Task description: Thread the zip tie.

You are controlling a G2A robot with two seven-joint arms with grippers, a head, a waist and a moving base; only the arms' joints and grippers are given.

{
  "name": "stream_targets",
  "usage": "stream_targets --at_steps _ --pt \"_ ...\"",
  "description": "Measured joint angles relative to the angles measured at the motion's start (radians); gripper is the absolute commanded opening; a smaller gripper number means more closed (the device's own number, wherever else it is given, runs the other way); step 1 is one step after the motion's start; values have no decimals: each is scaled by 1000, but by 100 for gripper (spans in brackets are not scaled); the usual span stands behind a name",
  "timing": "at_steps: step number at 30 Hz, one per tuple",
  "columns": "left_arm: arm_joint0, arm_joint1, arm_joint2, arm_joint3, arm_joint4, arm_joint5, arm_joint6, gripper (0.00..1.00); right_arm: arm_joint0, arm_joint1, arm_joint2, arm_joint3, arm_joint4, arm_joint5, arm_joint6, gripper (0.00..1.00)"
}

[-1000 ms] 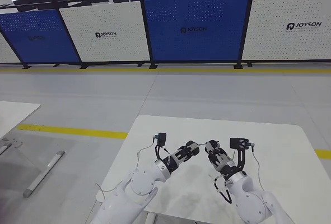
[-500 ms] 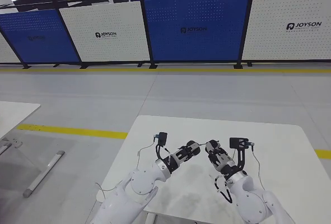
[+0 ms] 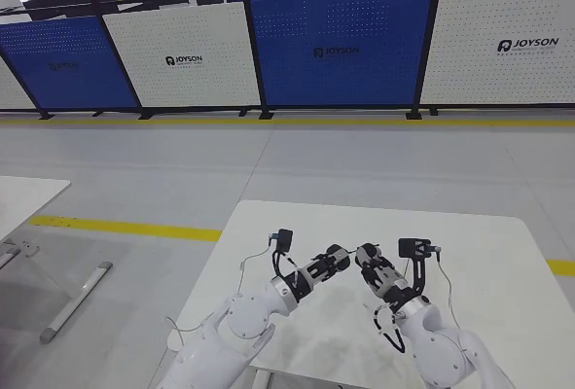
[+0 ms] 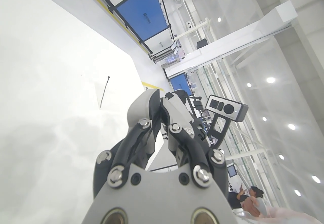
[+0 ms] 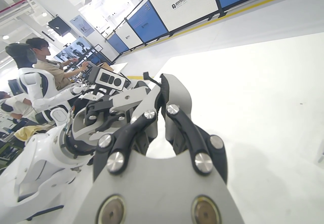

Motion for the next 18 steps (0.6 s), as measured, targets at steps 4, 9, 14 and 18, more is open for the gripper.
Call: stream_targets --at_steps 4,9,14,18 --pt "-1 -1 3 -1 5 1 2 0 1 0 3 2 10 -4 5 0" --pt "-6 -2 4 9 7 13 13 0 4 0 5 5 16 -7 10 30" --pt "-7 -2 6 11 11 21 14 0 5 0 6 5 18 -4 10 29" --pt "-9 -3 8 15 12 23 11 0 2 0 11 0 14 3 4 26"
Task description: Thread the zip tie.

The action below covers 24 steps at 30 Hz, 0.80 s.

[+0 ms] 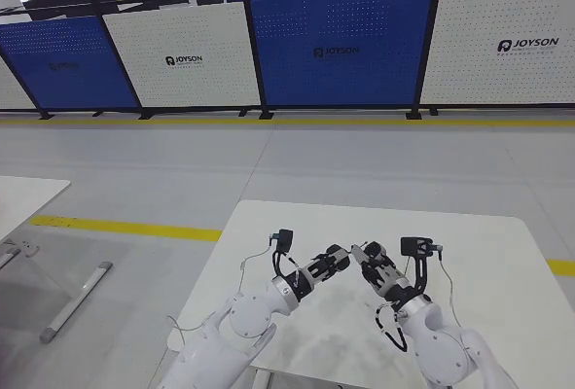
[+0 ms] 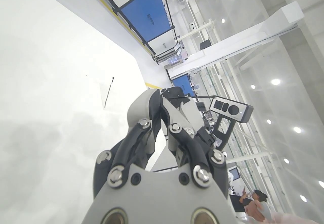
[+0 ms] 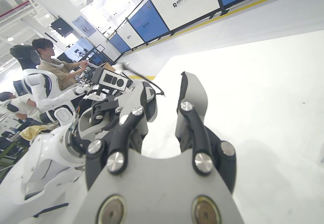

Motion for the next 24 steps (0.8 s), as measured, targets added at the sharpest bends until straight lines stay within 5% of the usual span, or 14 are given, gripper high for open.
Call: stream_targets --at_steps 6,10,24 --pt "-2 0 2 2 5 2 -3 0 -12 1 8 -11 -10 10 -18 21" --pt "-2 0 3 1 8 2 -4 0 -20 3 16 -18 -13 10 -21 0" --pt "5 0 3 -14 13 -8 -12 0 -23 5 12 -31 -41 1 -2 0"
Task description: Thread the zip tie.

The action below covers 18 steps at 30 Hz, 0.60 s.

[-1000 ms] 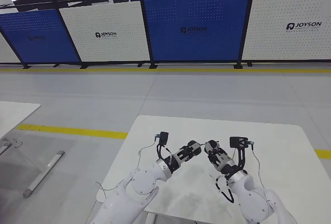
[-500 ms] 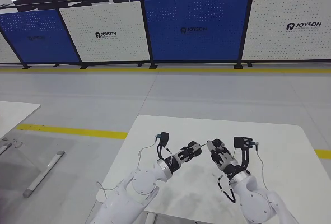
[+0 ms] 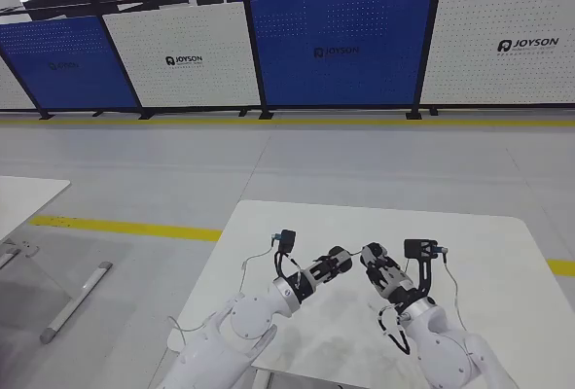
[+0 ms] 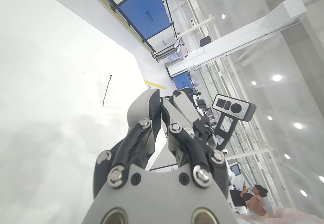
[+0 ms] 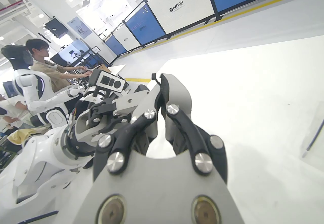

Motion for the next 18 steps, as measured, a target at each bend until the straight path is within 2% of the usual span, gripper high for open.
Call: stream_targets --at_steps 3,4,7,12,18 --pt "1 0 -1 -1 1 -1 -1 0 0 0 0 -1 1 1 0 0" --pt "1 0 -1 -1 2 0 -1 9 0 0 0 -1 2 1 -1 0" --pt "1 1 -3 0 7 10 -4 25 0 0 0 -2 0 3 -3 0" --pt "1 2 -3 -1 12 13 -5 23 0 -1 -2 2 -6 9 -3 0" --pt "2 1 -2 1 23 15 4 10 3 -2 3 6 -14 34 -16 0"
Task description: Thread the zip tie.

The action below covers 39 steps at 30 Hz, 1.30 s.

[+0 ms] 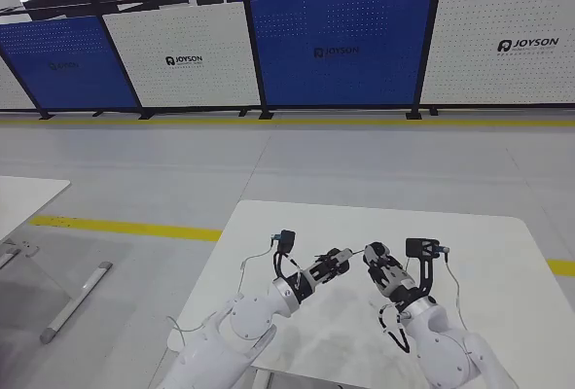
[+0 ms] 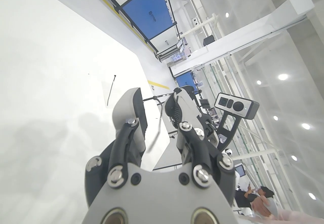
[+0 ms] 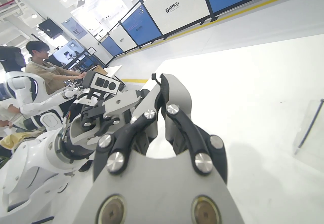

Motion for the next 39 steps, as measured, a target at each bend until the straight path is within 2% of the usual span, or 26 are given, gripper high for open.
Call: stream_targets --at_steps 5,11,16,22,26,33,34,35,36,37,39 --pt "0 0 -3 3 -6 -3 4 4 -1 0 4 0 1 3 -2 0" --pt "-1 0 -9 2 -11 -8 9 8 1 -1 4 4 3 3 -2 0" --pt "0 0 -11 1 -17 -11 10 15 4 -1 4 7 4 4 -2 0" --pt "-1 -1 -13 3 -21 -11 10 9 6 -2 3 8 6 4 -1 0" --pt "-1 -1 -15 4 -24 -13 12 0 8 -3 4 10 8 2 -2 0" --pt "-1 -1 -15 6 -25 -20 12 0 10 -3 3 14 11 0 0 0" --pt "-2 -1 -15 6 -25 -20 10 0 11 -4 3 15 14 -1 0 36" --pt "-2 -1 -15 6 -25 -20 9 0 11 -4 3 15 15 -2 1 48" --pt "-2 -1 -14 7 -25 -20 8 0 12 -4 3 16 17 -3 3 96" --pt "-2 -2 -14 7 -27 -20 8 0 13 -4 2 17 18 -4 5 100" --pt "-2 -2 -15 7 -31 -20 13 0 14 -4 2 18 23 -7 5 100"
